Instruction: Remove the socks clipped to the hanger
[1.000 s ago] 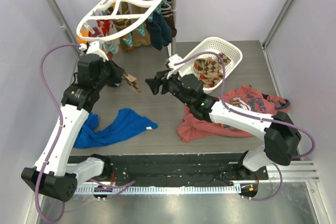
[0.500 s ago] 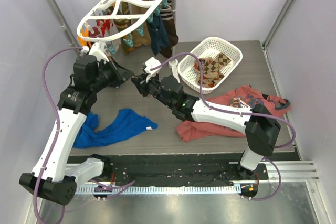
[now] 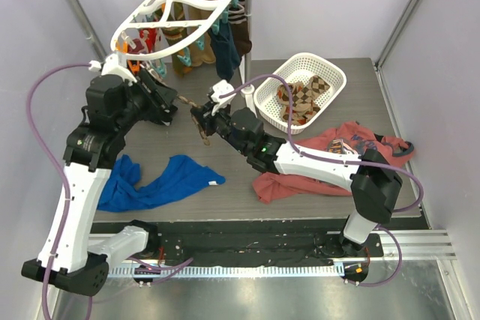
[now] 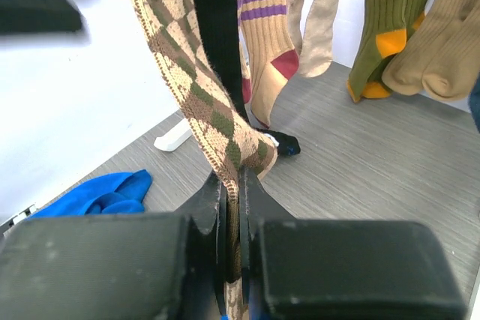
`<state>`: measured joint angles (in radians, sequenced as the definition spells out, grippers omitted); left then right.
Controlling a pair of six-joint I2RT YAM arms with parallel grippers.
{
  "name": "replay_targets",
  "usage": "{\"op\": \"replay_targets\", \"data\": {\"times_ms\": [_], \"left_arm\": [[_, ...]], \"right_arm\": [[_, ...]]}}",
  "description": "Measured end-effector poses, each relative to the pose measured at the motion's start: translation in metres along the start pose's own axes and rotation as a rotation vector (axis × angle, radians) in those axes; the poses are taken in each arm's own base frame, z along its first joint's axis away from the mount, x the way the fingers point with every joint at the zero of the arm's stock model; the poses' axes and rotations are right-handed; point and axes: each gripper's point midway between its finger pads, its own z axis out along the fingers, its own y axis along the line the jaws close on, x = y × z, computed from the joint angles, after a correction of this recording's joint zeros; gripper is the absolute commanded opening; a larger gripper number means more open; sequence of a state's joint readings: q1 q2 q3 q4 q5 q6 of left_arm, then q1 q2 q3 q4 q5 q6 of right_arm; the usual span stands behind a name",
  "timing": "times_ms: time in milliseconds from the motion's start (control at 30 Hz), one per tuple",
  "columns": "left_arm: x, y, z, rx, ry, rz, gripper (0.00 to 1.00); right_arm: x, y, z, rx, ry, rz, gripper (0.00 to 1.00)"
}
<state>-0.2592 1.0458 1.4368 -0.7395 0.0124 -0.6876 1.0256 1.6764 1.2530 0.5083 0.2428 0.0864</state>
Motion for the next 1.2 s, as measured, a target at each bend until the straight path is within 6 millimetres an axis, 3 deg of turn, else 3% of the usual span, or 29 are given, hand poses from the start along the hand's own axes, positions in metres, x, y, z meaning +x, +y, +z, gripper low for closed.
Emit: {"op": "replay_targets", "data": {"times_ms": [267, 500, 867, 1200], "left_arm": [[-0.059, 0.000, -0.029, -0.084, -0.218, 0.031, 0.57], [-0.091, -0.003, -0.029, -0.133, -0.300, 0.045, 0.56], [-0.089, 0.008, 0.001, -0.205, -0.261, 0.070, 0.51], [-0.094, 0.018, 0.004, -0.262, -0.277, 0.105, 0.50]], "right_arm": [[0.001, 0.002, -0.001, -0.006, 0.002, 0.017, 0.01], [0.001, 0.004, -0.001, -0.020, 0.004, 0.027, 0.01], [0.000, 0.014, -0.003, -0.035, 0.012, 0.002, 0.01], [-0.040, 0.019, 0.001, 0.002, -0.046, -0.149, 0.01]]}}
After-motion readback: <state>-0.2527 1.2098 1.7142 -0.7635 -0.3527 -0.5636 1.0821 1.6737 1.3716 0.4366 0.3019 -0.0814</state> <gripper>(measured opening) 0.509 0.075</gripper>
